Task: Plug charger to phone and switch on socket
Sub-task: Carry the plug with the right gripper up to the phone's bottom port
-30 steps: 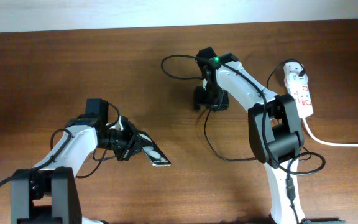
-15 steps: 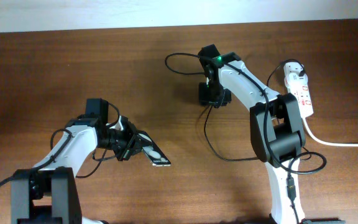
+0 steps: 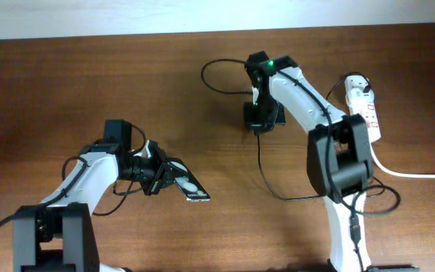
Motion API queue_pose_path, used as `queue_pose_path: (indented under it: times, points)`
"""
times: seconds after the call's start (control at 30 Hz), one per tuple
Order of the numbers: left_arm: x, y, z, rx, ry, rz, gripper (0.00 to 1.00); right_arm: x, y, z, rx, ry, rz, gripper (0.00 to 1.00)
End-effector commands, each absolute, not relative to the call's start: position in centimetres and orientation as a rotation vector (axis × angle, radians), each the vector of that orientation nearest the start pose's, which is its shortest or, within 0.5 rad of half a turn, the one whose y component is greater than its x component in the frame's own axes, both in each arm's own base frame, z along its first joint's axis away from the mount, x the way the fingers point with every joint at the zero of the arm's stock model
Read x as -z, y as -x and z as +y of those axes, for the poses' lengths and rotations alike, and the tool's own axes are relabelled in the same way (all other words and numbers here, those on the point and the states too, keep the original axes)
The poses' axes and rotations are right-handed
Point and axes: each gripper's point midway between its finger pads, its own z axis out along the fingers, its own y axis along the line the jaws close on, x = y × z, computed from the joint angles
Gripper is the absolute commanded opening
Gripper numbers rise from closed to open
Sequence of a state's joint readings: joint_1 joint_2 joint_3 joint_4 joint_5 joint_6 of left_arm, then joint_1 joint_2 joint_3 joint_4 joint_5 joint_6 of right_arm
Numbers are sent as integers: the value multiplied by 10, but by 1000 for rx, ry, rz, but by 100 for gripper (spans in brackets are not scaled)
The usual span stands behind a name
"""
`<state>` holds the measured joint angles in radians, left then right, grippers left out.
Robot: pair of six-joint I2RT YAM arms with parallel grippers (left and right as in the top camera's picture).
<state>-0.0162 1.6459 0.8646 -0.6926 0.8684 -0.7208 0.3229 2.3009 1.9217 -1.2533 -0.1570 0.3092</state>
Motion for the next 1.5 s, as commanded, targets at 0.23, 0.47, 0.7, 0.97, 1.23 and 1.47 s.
queue_pose_path:
  times: [0.23, 0.47, 0.7, 0.97, 1.23, 1.47]
  points:
    - [-142, -327, -168, 1895, 360, 2441, 0, -286, -300, 169, -668, 295, 2824, 4]
    - [-193, -346, -204, 1986, 108, 2262, 0, -287, -228, 199, -734, 448, 2789, 4]
    - [-222, -354, -209, 2021, 55, 2163, 0, -220, -209, 217, -662, 423, 2707, 4]
    - [-222, -354, -209, 2034, 80, 2171, 0, -205, -225, 242, -654, 428, 2602, 4]
    - [-222, -355, -209, 2026, 83, 2166, 0, -209, -225, 249, -701, 441, 2584, 4]
    - [-222, -357, -208, 2017, 91, 2160, 0, -202, -218, 248, -707, 454, 2629, 4]
